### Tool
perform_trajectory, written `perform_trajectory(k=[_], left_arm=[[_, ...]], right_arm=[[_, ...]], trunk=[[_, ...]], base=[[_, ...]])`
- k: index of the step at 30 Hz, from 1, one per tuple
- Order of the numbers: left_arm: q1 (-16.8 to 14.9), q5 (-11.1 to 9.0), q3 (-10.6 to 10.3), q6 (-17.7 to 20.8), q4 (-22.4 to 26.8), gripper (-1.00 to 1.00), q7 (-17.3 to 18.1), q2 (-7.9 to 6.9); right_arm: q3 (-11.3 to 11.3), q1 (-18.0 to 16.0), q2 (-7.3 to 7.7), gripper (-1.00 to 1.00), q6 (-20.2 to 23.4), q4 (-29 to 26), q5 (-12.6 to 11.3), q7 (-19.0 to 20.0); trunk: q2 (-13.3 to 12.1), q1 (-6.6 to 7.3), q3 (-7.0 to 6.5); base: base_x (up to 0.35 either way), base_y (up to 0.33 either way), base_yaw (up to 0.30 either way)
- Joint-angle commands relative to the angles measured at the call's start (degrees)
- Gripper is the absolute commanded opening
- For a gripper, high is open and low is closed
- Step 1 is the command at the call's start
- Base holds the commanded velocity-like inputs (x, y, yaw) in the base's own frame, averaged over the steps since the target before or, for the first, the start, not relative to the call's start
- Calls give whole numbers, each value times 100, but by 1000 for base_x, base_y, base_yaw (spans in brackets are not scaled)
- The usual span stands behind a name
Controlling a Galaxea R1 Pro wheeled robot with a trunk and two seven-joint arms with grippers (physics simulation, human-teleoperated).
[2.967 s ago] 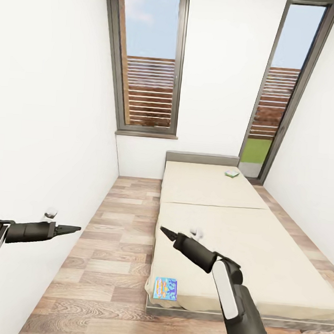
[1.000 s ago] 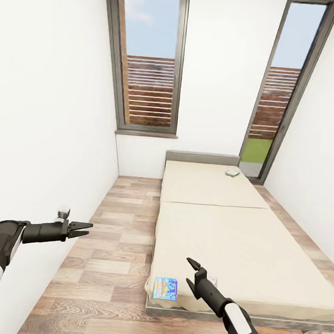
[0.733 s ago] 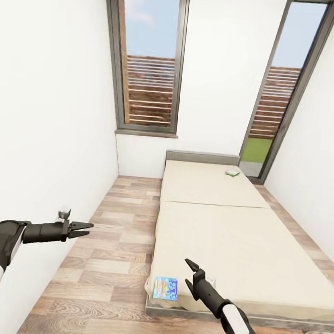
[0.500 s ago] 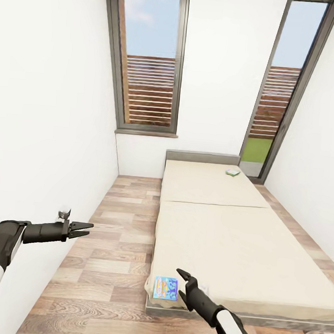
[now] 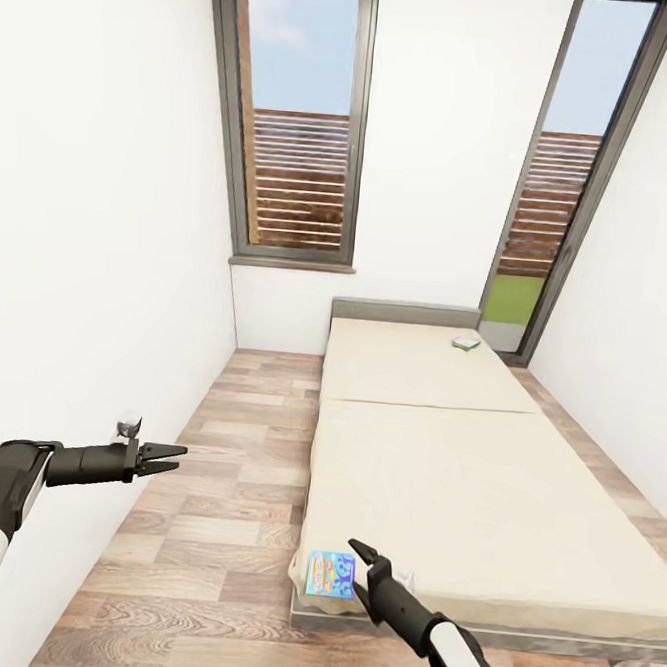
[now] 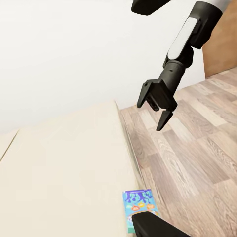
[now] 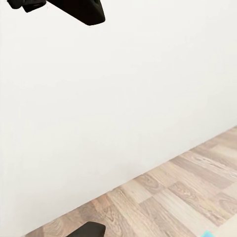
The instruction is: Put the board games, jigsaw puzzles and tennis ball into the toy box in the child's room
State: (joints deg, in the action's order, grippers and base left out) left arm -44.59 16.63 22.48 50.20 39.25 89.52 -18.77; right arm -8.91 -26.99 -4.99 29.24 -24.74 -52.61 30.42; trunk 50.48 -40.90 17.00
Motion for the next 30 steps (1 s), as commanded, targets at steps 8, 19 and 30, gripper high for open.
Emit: perform_trajectory(k=[8, 19, 30], left_arm=[[-6, 49, 16, 64, 4, 100, 48, 4], [-6, 26, 11, 67, 4, 100, 48, 15], [-6, 25, 11, 68, 4, 100, 48, 15]], right_arm=[[-40, -26, -21, 100, 47, -26, -34, 124], [-36, -43, -69, 100, 47, -30, -46, 121], [-32, -43, -65, 100, 65, -22, -72, 60]], trunk=[[328, -177, 152], [769, -419, 349], [1211, -660, 547]], base=[[0, 0, 0], [0, 0, 0], [0, 0, 0]])
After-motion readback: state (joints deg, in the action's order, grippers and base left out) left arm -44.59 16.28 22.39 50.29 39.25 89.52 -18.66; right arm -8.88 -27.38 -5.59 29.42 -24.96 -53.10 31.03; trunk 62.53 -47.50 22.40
